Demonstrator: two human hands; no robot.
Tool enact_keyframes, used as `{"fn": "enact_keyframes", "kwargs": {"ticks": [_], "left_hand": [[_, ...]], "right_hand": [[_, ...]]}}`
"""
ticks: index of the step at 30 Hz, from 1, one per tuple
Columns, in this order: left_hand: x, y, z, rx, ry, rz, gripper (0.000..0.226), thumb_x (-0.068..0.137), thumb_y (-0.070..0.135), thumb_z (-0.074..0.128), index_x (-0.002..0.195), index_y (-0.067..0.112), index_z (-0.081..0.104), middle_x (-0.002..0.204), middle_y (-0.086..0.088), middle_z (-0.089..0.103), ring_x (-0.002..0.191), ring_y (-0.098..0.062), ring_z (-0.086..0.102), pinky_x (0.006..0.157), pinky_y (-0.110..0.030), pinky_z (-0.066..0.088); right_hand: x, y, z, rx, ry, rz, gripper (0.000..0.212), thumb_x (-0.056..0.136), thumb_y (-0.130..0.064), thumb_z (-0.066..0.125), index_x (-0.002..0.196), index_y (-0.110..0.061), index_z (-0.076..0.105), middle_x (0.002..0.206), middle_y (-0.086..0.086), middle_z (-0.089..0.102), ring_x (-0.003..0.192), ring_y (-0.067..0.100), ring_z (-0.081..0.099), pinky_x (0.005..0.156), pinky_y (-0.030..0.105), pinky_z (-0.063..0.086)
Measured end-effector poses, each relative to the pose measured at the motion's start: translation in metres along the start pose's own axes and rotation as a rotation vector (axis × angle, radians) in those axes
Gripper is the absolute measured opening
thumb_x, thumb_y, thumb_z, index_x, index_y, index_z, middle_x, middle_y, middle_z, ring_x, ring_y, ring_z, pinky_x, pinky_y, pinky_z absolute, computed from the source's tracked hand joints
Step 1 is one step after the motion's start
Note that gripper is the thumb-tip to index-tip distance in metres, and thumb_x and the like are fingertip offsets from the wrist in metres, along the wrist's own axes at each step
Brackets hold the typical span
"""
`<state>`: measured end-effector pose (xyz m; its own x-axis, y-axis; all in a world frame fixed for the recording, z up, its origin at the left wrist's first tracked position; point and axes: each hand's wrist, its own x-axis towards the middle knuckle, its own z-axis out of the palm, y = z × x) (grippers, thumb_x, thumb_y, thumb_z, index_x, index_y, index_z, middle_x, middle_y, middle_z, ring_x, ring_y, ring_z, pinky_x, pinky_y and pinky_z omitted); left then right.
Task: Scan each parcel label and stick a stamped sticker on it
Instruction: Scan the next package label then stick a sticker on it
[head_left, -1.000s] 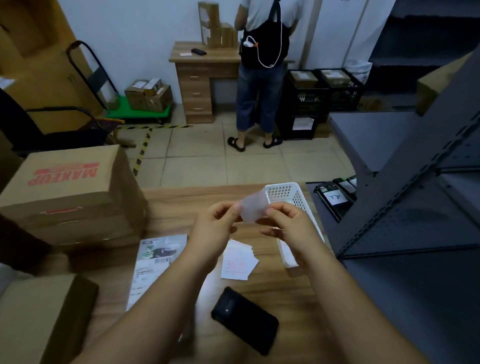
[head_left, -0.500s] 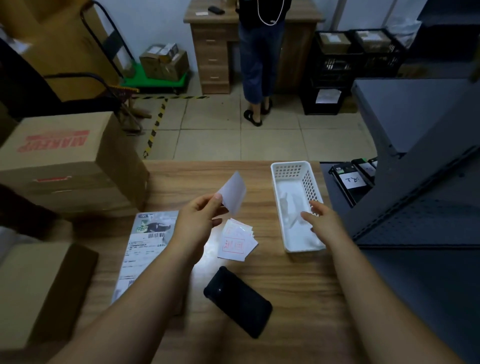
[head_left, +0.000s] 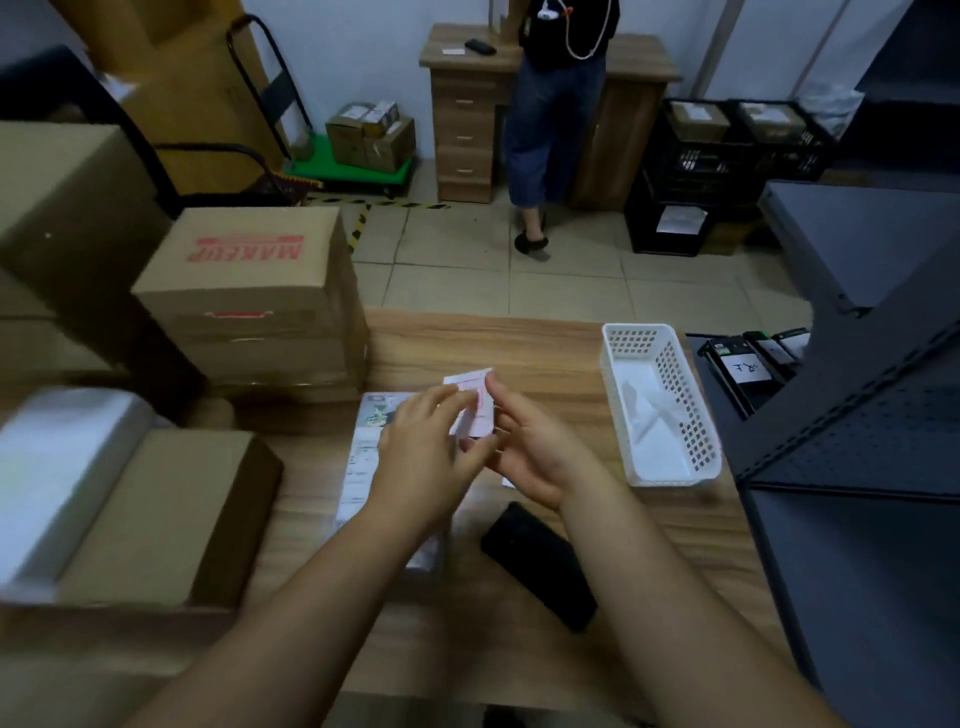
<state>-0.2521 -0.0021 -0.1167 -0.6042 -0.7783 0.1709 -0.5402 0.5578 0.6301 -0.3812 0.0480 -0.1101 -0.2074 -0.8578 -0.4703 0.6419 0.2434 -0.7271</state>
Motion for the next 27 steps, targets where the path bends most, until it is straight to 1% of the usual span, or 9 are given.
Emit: {"fn": "enact_keyframes", "kwargs": {"ticks": [2,4,7,10,12,15,18,23,27], "left_hand": [[-0.014,-0.017,-0.019,0.037,-0.097,-0.055,0.097,0.063,0.074,0.064,0.146,0.026,0.043,0.152,0.002,0.038,0.14,-0.02,0.031,0.114,-0.04,0.028],[-0.026,-0.037,-0.041,-0.039,-0.104,-0.122,0.106,0.064,0.059,0.081,0.151,0.026,0.031,0.155,0.005,0.029,0.143,-0.016,0.023,0.115,-0.033,0.021],[-0.036,-0.058,-0.077,-0.327,0.017,-0.348,0.068,0.082,0.042,0.075,0.14,0.022,0.047,0.136,0.008,0.048,0.12,-0.006,0.045,0.098,-0.022,0.034],[-0.042,-0.076,-0.095,-0.654,-0.081,-0.558,0.024,0.092,0.036,0.065,0.11,0.02,0.066,0.101,0.014,0.065,0.091,-0.001,0.058,0.071,-0.018,0.043],[-0.044,-0.086,-0.097,-0.743,-0.129,-0.595,0.008,0.09,0.028,0.068,0.092,0.02,0.07,0.091,0.009,0.071,0.091,-0.01,0.061,0.074,-0.025,0.045],[-0.052,-0.095,-0.096,-0.763,-0.155,-0.612,0.007,0.089,0.018,0.069,0.084,0.014,0.071,0.09,0.003,0.073,0.09,-0.015,0.063,0.079,-0.031,0.045],[-0.059,-0.1,-0.091,-0.721,-0.141,-0.619,0.011,0.092,0.015,0.066,0.09,0.006,0.071,0.093,0.0,0.072,0.082,-0.01,0.06,0.07,-0.025,0.044],[-0.066,-0.112,-0.076,-0.71,-0.197,-0.662,0.011,0.089,0.014,0.067,0.08,0.008,0.068,0.084,0.0,0.071,0.078,-0.012,0.058,0.071,-0.027,0.044],[-0.069,-0.126,-0.061,-0.71,-0.216,-0.698,0.016,0.087,0.02,0.071,0.094,0.006,0.073,0.094,-0.001,0.072,0.085,-0.014,0.061,0.076,-0.03,0.046]], "right_hand": [[0.0,0.016,0.019,0.039,0.077,-0.017,0.016,0.097,-0.021,0.057,0.11,-0.015,0.065,0.108,0.009,0.064,0.085,0.018,0.062,0.075,0.027,0.051],[-0.003,0.027,0.031,0.059,0.119,-0.009,0.014,0.097,-0.016,0.055,0.109,-0.015,0.063,0.101,0.009,0.069,0.079,0.016,0.064,0.07,0.026,0.05],[-0.014,0.04,0.048,0.059,0.096,0.037,0.022,0.097,-0.019,0.055,0.117,-0.013,0.061,0.095,0.008,0.073,0.08,0.017,0.067,0.068,0.027,0.048],[-0.024,0.056,0.068,-0.002,0.057,0.044,0.03,0.098,-0.022,0.055,0.125,-0.01,0.06,0.103,0.009,0.071,0.085,0.018,0.068,0.069,0.027,0.046],[-0.028,0.067,0.075,-0.028,0.03,0.045,0.025,0.098,-0.022,0.055,0.12,-0.012,0.062,0.102,0.009,0.072,0.085,0.018,0.068,0.068,0.026,0.046],[-0.031,0.083,0.081,-0.11,0.058,0.037,0.014,0.1,-0.023,0.054,0.106,-0.016,0.065,0.096,0.005,0.074,0.088,0.019,0.066,0.068,0.027,0.048],[-0.03,0.099,0.078,-0.329,0.226,-0.006,0.011,0.098,-0.025,0.06,0.106,-0.022,0.066,0.103,0.001,0.074,0.097,0.019,0.066,0.07,0.028,0.051],[-0.027,0.113,0.062,-0.427,0.406,-0.073,0.005,0.09,-0.016,0.069,0.095,-0.018,0.069,0.084,0.0,0.073,0.076,0.015,0.062,0.064,0.026,0.046],[-0.022,0.114,0.055,-0.543,0.47,-0.065,0.006,0.091,-0.016,0.069,0.097,-0.016,0.07,0.081,0.0,0.069,0.068,0.013,0.057,0.059,0.024,0.043]]}}
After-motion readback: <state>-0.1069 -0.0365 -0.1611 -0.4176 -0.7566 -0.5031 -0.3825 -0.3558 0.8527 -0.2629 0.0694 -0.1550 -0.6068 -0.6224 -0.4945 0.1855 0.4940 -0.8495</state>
